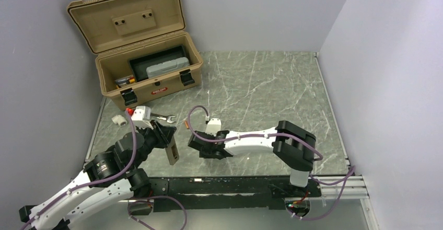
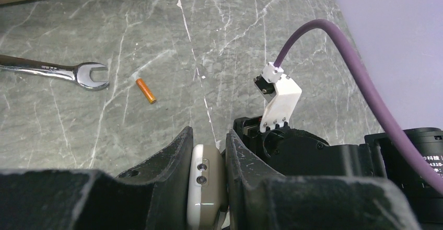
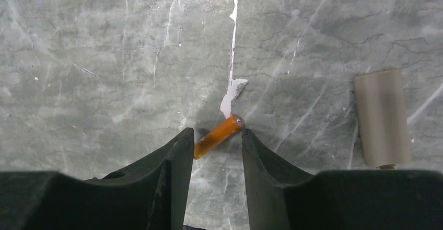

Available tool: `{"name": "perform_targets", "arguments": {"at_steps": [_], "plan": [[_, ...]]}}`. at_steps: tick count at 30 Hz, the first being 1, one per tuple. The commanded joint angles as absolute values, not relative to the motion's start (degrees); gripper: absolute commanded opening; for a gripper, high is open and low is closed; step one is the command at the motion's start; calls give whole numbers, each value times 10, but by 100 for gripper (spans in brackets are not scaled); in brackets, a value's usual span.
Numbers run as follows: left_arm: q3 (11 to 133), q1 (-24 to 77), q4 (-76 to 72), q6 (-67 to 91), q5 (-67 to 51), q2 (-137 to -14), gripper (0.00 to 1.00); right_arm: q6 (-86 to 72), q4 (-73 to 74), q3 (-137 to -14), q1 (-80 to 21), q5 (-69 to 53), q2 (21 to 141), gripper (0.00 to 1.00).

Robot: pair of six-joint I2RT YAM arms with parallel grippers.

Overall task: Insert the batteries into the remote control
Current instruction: Pick up the battery from the center of the board.

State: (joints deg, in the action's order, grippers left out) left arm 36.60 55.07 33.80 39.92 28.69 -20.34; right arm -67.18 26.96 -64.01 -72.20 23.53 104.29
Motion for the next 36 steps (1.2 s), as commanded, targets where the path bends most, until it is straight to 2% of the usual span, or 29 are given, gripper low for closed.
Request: {"name": "perform_targets", "arguments": {"at_steps": [1,6,9,16,25,30,36], "plan": [[375,549,330,403,285,-196,0,-664,279,-660,-721,240,1054,38],[369,549,329,406,287,-192,0,-655,283,-652,-721,237,1054,25],[368,549,330,406,287,-193,0,-644,285,-648,-722,235,1053,22],[366,549,329,407,290,-193,0,-581,308,-669,-722,225,1070,20],[365,548,332,409,287,-190,0,-540,335,-688,-722,228,1097,29],[370,549,339,406,291,-189,0,-538,339,-698,-720,236,1104,29],[372,549,341,405,294,-188,0,-540,337,-700,-714,236,1106,22]]}}
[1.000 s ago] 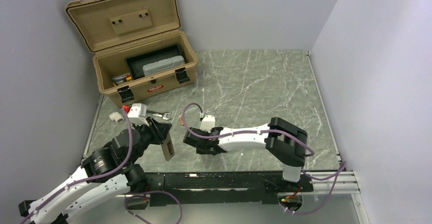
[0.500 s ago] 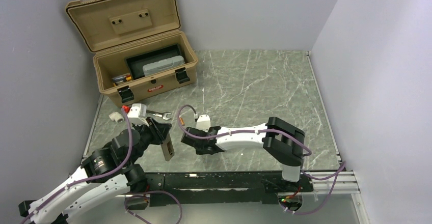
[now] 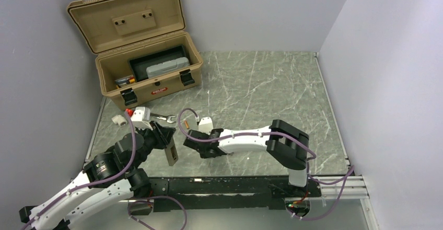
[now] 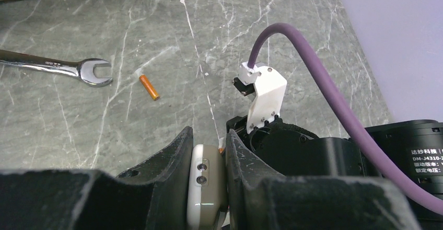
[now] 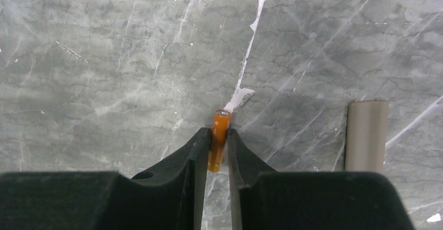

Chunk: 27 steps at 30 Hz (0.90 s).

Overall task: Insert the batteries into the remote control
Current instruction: Pick up the battery from the center of the board.

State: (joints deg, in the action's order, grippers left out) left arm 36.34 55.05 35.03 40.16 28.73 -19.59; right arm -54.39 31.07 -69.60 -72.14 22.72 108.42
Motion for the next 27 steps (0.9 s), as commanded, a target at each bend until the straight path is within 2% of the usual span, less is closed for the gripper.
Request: {"name": "perform_targets", "arguments": {"at_steps": [1,3,7,8,12,22,27], "plan": [[373,549,342,405,295,-189,0,-538,336,-701,-714,234,1107,20],[373,548,342,405,295,-189,0,-536,339,-705,-713,233,1109,16],[375,548,346,407,296,-189,0,-532,328,-696,-713,234,1094,1],[375,548,346,407,296,-189,0,-532,321,-689,-713,234,1082,0],[377,548,347,413,297,-188,0,-518,224,-618,-706,212,999,0],[364,548,291,430,265,-177,0,-422,-117,-380,-697,154,621,0],[366,548,235,424,222,-195,0,-378,-163,-354,-698,115,511,0]]}}
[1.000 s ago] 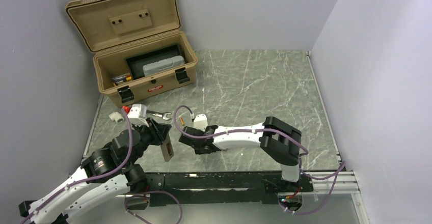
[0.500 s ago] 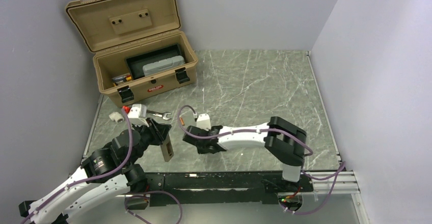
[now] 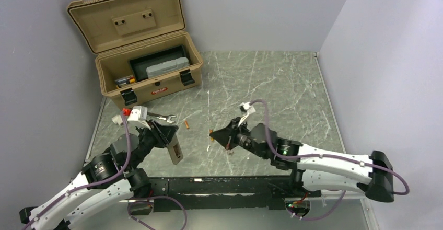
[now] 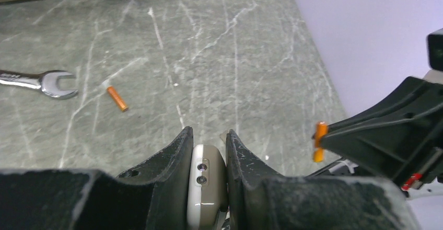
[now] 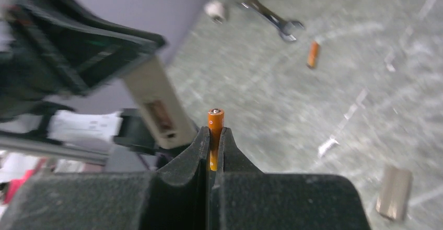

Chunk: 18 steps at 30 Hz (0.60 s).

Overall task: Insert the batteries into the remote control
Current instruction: Pick up the battery from the center of the board.

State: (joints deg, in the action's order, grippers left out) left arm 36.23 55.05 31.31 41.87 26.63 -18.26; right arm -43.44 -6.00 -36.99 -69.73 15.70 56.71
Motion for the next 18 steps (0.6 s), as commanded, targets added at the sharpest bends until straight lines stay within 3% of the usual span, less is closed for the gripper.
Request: {"name": "perform_targets", "arguments": {"at_steps": [1,8,18], "plan": [[366,549,213,423,210,-203,0,-367,-169,-352,-698,102,497,0],[366,549,92,420,132,-275,0,-325,-179,-341,-697,46,418,0],[331,548,-50,440,80,-283,0,-274,-216,-314,-698,-23,377,0]]}}
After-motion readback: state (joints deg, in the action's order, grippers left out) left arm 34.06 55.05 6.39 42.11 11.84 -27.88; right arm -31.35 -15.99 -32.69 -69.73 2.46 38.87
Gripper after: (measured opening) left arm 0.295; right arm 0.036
